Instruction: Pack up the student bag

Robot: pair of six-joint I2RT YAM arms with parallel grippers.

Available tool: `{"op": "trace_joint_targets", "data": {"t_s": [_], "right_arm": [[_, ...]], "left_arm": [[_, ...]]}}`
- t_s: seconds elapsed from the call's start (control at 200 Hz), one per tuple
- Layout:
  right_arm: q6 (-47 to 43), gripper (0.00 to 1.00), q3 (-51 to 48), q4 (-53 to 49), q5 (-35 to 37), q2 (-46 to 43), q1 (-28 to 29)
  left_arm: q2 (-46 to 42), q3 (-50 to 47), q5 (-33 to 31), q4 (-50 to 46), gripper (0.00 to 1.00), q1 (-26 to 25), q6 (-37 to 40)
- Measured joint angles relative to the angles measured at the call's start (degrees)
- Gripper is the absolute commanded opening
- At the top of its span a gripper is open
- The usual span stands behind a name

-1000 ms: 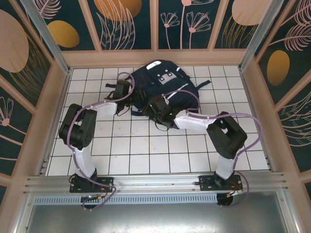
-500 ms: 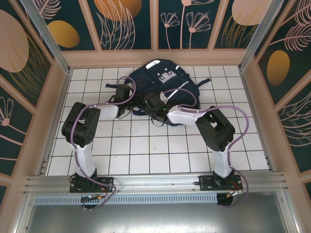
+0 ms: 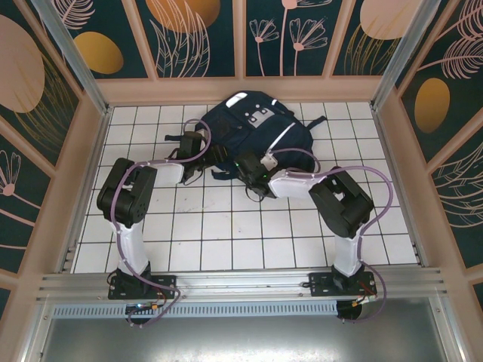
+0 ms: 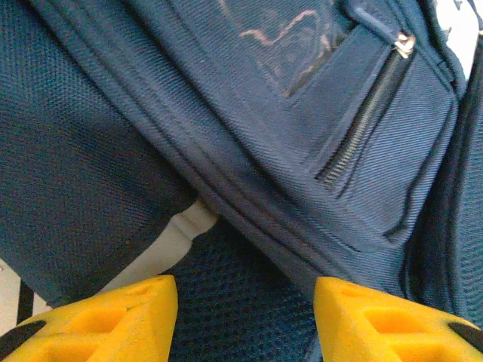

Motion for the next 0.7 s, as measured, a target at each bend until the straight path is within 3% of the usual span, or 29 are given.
{"op": "trace_joint_targets", "data": {"t_s": [0.28, 0.7], "right_arm": [[-7.96, 0.00, -0.28, -0.48, -4.00, -2.71, -1.40], [-31.85, 0.00, -3.69, -11.41, -17.49, -11.37, -6.49]], "left_arm": [[2.71, 4.28, 0.48, -2.12, 0.51, 1.40, -0.02], [9.60, 17.05, -0.09, -9.73, 0.51, 2.54, 1.16]]}}
